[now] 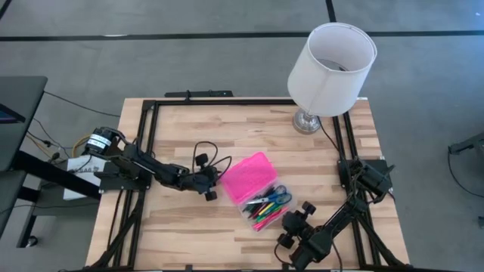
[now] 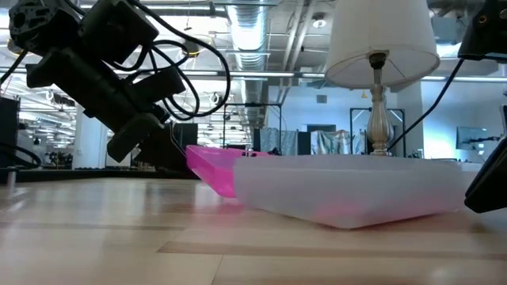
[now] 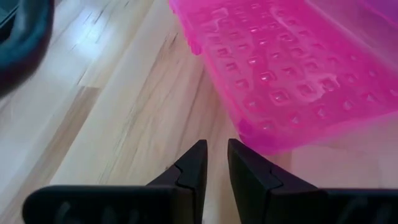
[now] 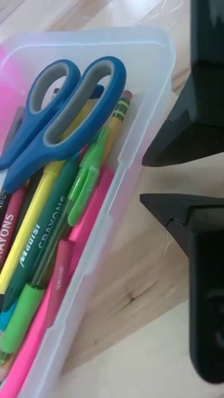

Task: Pick & place school supplies into a supply box
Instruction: Return to Home Position

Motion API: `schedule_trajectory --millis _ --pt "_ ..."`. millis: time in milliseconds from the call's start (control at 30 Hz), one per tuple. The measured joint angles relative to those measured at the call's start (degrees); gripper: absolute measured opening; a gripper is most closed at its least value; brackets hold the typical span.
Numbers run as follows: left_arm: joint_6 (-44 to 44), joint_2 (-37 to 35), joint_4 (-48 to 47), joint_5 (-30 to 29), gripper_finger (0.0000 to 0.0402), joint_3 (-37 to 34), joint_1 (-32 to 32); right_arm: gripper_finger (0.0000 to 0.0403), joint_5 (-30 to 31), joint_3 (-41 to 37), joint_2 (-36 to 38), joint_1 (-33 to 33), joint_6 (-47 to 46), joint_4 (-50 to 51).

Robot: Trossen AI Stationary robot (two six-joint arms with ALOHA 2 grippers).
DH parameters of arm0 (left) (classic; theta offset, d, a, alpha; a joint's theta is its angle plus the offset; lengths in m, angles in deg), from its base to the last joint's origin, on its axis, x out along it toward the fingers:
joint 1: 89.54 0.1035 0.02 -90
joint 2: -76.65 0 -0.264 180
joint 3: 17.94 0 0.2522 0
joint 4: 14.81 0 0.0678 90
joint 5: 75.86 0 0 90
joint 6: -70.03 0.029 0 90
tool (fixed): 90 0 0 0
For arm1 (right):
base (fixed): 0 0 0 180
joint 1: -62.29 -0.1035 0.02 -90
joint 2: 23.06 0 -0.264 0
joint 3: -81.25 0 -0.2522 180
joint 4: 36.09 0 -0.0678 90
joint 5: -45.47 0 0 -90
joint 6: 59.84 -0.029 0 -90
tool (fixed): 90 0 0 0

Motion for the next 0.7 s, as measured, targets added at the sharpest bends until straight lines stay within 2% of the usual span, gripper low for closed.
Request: schedule_trajectory --millis 700 --pt "3.7 0.0 0.9 1.4 0.0061 0.0 -2.2 0.0075 -0.3 0.0 0.0 1.6 0.0 4.5"
